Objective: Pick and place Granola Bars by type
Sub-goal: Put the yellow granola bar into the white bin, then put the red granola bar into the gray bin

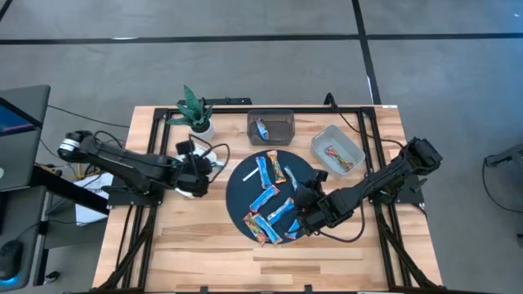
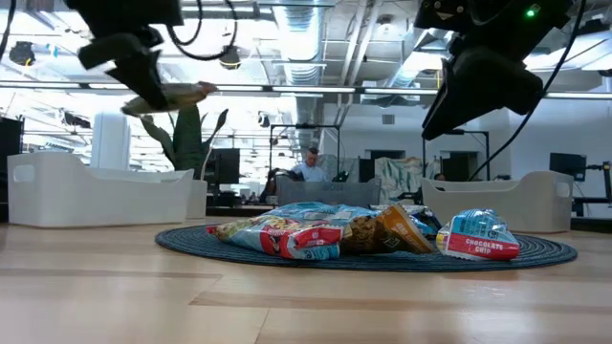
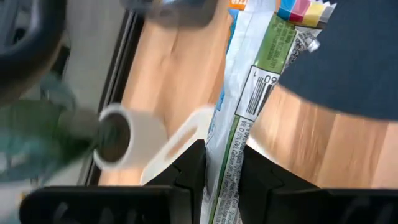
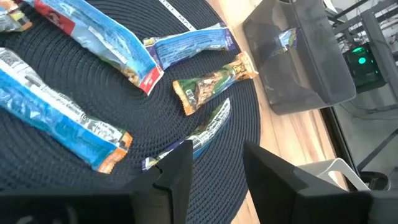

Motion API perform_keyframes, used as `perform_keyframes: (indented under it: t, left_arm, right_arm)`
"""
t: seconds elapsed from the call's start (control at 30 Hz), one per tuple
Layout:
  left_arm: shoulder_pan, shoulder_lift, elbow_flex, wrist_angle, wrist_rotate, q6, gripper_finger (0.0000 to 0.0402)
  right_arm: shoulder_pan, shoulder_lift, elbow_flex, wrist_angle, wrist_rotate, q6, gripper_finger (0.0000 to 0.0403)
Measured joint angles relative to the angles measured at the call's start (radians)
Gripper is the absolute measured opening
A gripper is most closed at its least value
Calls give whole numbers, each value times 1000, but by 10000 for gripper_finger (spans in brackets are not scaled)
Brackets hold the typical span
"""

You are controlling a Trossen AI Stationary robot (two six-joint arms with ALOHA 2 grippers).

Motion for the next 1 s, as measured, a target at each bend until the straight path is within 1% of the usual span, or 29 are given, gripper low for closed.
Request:
perform_keyframes:
  t: [0.13,0.23,0.43,0.5,0.63,0.87,0.93,1.0]
  left_arm:
    - [1,-14,-12,-169,0,-179,61]
    - [3,-15,-51,-262,16,-264,61]
    - [5,-15,-112,-265,42,-296,62]
    - [6,-14,-127,-267,42,-297,67]
    - [6,-14,-137,-267,41,-300,102]
    - [6,-14,-137,-266,20,-298,196]
    - [6,-14,-137,-266,22,-298,215]
    - [5,-14,-137,-265,29,-297,229]
  right_arm:
    - [-3,0,0,3,0,-2,134]
    - [-8,0,0,10,1,-3,133]
    - [-35,0,0,11,0,-29,134]
    - [-43,0,0,13,-18,-28,134]
    - [-47,0,0,26,-78,-22,133]
    - [-47,0,0,67,-199,-36,134]
    - [-47,0,0,101,-255,-72,133]
    - [-46,0,0,148,-338,-130,133]
